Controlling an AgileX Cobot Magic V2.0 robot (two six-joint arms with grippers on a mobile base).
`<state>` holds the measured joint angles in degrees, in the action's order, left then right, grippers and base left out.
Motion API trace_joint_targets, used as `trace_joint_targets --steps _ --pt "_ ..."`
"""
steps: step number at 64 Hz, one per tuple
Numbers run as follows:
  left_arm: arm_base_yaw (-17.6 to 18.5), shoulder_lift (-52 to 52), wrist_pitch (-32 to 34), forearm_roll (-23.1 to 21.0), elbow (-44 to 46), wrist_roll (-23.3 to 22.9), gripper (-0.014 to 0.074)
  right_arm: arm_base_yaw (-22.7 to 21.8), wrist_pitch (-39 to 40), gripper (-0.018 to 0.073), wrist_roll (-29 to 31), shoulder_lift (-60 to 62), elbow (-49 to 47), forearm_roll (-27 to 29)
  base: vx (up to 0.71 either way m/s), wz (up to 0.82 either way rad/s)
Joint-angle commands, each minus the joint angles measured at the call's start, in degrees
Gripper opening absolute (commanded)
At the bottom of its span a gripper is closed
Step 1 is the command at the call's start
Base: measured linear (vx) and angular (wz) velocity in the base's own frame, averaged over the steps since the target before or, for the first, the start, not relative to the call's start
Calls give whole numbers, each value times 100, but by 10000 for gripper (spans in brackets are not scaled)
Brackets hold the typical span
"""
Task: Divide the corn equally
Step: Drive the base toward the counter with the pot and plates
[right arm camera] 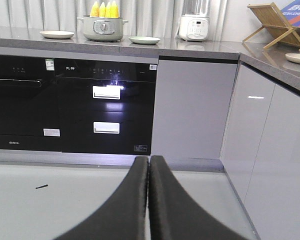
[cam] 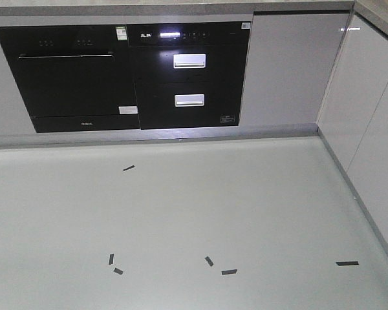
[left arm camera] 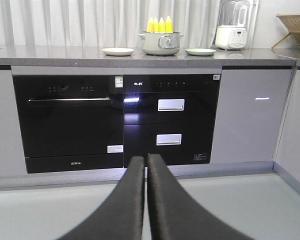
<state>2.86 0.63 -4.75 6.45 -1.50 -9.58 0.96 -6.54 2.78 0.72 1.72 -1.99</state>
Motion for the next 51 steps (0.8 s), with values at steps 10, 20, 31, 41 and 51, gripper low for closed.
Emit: trace_joint_targets --steps 10,20,31,41,51 --pt "1 148 404 -2 -167 -65 -6 -17 412 -8 27 31 80 -41 0 0" --pt "1 148 404 -2 -167 -65 -6 -17 412 -8 27 31 80 -41 0 0" --pt "1 148 404 -2 -167 -65 -6 -17 412 -8 27 31 80 -41 0 0" --pt "1 148 404 -2 -167 -65 -6 -17 412 -8 27 31 80 -41 0 0" --pt "1 148 404 -2 -167 -65 -6 -17 412 -8 27 31 80 -41 0 0"
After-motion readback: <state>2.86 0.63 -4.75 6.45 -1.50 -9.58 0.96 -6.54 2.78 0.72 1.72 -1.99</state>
